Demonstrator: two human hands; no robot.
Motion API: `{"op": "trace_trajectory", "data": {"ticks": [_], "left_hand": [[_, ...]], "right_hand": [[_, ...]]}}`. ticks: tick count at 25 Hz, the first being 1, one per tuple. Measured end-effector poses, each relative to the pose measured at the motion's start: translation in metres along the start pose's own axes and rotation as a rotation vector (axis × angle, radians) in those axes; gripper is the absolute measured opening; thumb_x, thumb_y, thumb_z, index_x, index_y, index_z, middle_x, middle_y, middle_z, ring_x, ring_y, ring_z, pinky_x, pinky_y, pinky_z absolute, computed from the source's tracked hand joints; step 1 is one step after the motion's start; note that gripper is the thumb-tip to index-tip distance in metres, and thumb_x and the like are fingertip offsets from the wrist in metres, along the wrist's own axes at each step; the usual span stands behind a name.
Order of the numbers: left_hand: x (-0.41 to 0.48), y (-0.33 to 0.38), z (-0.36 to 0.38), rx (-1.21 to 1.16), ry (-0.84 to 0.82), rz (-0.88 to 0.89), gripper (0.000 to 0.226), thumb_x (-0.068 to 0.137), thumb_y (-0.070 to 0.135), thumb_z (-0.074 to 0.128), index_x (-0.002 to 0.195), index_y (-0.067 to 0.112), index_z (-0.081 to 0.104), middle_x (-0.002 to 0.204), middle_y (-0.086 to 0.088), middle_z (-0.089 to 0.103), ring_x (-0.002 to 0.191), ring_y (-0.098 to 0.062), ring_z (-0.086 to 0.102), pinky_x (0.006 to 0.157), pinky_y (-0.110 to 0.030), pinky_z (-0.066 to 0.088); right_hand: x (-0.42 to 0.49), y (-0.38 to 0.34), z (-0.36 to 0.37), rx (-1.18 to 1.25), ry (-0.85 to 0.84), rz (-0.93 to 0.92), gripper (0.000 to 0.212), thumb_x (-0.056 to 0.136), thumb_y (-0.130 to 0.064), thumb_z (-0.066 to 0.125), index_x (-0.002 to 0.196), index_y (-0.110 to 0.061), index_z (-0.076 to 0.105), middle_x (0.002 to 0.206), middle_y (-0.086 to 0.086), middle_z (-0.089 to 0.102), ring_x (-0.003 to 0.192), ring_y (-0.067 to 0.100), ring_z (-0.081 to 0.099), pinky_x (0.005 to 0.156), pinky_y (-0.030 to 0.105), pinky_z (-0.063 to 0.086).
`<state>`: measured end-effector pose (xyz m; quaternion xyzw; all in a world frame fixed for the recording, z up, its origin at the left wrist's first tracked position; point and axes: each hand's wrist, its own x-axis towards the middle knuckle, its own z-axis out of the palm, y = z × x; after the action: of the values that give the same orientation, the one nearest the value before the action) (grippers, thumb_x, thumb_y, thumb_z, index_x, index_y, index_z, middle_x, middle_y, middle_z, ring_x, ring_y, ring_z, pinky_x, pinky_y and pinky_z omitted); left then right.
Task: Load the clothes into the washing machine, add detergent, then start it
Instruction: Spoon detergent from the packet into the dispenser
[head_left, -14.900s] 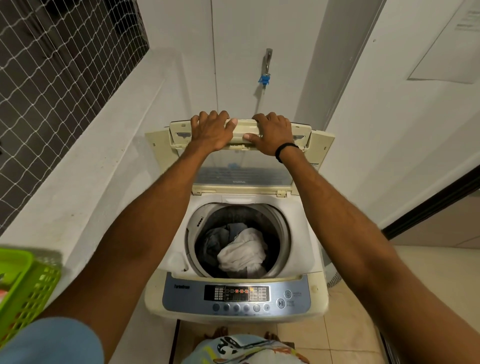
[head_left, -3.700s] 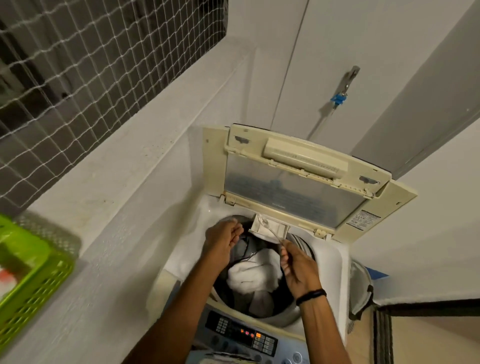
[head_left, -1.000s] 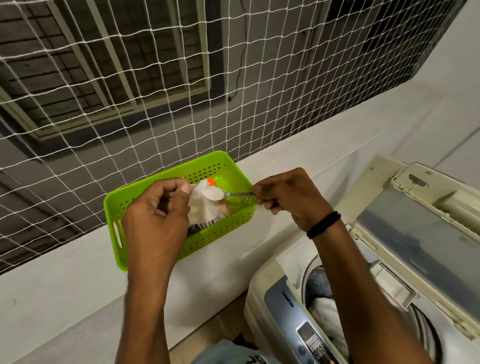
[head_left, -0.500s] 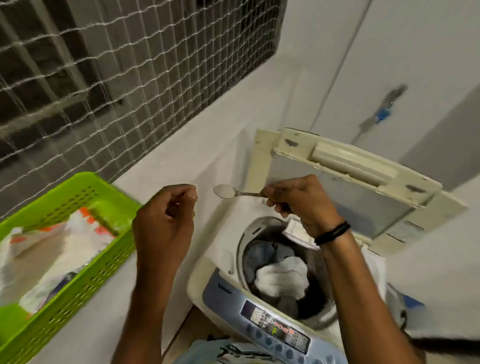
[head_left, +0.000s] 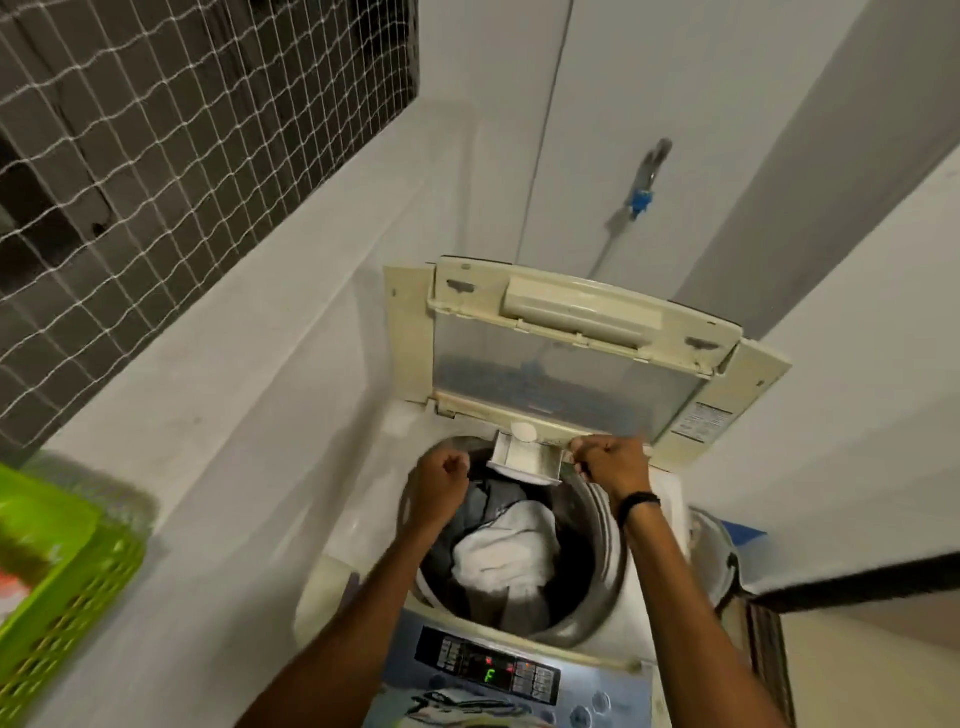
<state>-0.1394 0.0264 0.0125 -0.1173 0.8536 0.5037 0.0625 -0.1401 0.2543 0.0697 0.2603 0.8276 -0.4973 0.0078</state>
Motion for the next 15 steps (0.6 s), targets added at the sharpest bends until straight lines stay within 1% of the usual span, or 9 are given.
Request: {"op": "trace_trajectory", "data": {"ticks": [1, 2, 3, 5, 6, 8, 10, 14, 15], "left_hand": [[0.007, -0.007, 0.014, 0.025, -0.071, -0.045, 0.015, 0.092, 0.016, 0.057, 0.093, 0.017, 0.072, 0.09, -0.008, 0.07, 0.082, -0.02, 0.061, 0.073, -0.024, 0.043], [0.015, -0.013, 0.028, 0.063, -0.14, -0.083, 0.021, 0.094, 0.013, 0.055, 0.107, 0.015, 0.071, 0.103, -0.009, 0.07, 0.094, -0.024, 0.064, 0.077, -0.025, 0.044], [0.023, -0.019, 0.04, 0.113, -0.202, -0.1, 0.03, 0.095, 0.012, 0.054, 0.123, 0.012, 0.065, 0.12, -0.011, 0.068, 0.109, -0.027, 0.062, 0.086, -0.027, 0.045], [0.035, -0.021, 0.056, 0.204, -0.291, -0.093, 0.048, 0.096, 0.012, 0.051, 0.143, 0.012, 0.048, 0.145, -0.012, 0.052, 0.133, -0.029, 0.048, 0.108, -0.035, 0.04], [0.04, -0.021, 0.062, 0.25, -0.319, -0.075, 0.054, 0.096, 0.013, 0.049, 0.149, 0.013, 0.04, 0.15, -0.012, 0.045, 0.138, -0.03, 0.043, 0.112, -0.037, 0.036], [0.043, -0.017, 0.071, 0.342, -0.371, -0.051, 0.061, 0.097, 0.015, 0.046, 0.154, 0.015, 0.027, 0.155, -0.012, 0.038, 0.141, -0.031, 0.038, 0.114, -0.038, 0.032], [0.043, -0.017, 0.077, 0.403, -0.437, -0.054, 0.065, 0.098, 0.018, 0.044, 0.156, 0.019, 0.017, 0.156, -0.014, 0.036, 0.14, -0.034, 0.039, 0.113, -0.04, 0.034], [0.043, -0.021, 0.078, 0.425, -0.475, -0.063, 0.067, 0.098, 0.02, 0.043, 0.157, 0.024, 0.012, 0.149, -0.017, 0.044, 0.126, -0.037, 0.051, 0.102, -0.042, 0.044], [0.043, -0.02, 0.078, 0.42, -0.471, -0.056, 0.067, 0.098, 0.019, 0.042, 0.158, 0.023, 0.012, 0.148, -0.018, 0.044, 0.125, -0.038, 0.051, 0.102, -0.042, 0.043]], "right_hand": [[0.007, 0.012, 0.004, -0.042, 0.024, 0.023, 0.035, 0.083, -0.02, 0.069, 0.049, -0.015, 0.068, 0.051, 0.002, 0.065, 0.051, 0.011, 0.059, 0.059, 0.023, 0.045], [0.013, 0.023, 0.01, -0.077, 0.044, 0.053, 0.034, 0.085, -0.022, 0.068, 0.052, -0.015, 0.07, 0.059, 0.005, 0.069, 0.059, 0.016, 0.063, 0.061, 0.023, 0.044], [0.017, 0.034, 0.016, -0.121, 0.064, 0.084, 0.03, 0.087, -0.023, 0.066, 0.061, -0.013, 0.074, 0.069, 0.009, 0.073, 0.071, 0.021, 0.067, 0.064, 0.023, 0.044], [0.024, 0.05, 0.031, -0.185, 0.085, 0.11, 0.025, 0.089, -0.023, 0.063, 0.075, -0.008, 0.077, 0.086, 0.015, 0.076, 0.089, 0.03, 0.07, 0.072, 0.027, 0.047], [0.025, 0.057, 0.038, -0.207, 0.078, 0.108, 0.026, 0.091, -0.021, 0.061, 0.075, -0.007, 0.076, 0.088, 0.017, 0.075, 0.091, 0.034, 0.069, 0.07, 0.028, 0.046], [0.025, 0.068, 0.052, -0.246, 0.098, 0.048, 0.024, 0.093, -0.016, 0.058, 0.08, -0.005, 0.075, 0.09, 0.02, 0.074, 0.09, 0.037, 0.068, 0.068, 0.028, 0.043], [0.021, 0.078, 0.063, -0.245, 0.137, -0.058, 0.019, 0.093, -0.01, 0.058, 0.094, -0.003, 0.075, 0.095, 0.017, 0.074, 0.09, 0.034, 0.067, 0.075, 0.027, 0.045], [0.012, 0.09, 0.068, -0.24, 0.137, -0.267, 0.015, 0.09, 0.0, 0.059, 0.089, -0.006, 0.072, 0.09, 0.011, 0.07, 0.082, 0.011, 0.063, 0.079, 0.024, 0.047], [0.012, 0.095, 0.07, -0.28, 0.15, -0.316, 0.015, 0.088, 0.003, 0.061, 0.095, -0.005, 0.073, 0.095, 0.012, 0.071, 0.086, 0.013, 0.064, 0.085, 0.023, 0.047]]}}
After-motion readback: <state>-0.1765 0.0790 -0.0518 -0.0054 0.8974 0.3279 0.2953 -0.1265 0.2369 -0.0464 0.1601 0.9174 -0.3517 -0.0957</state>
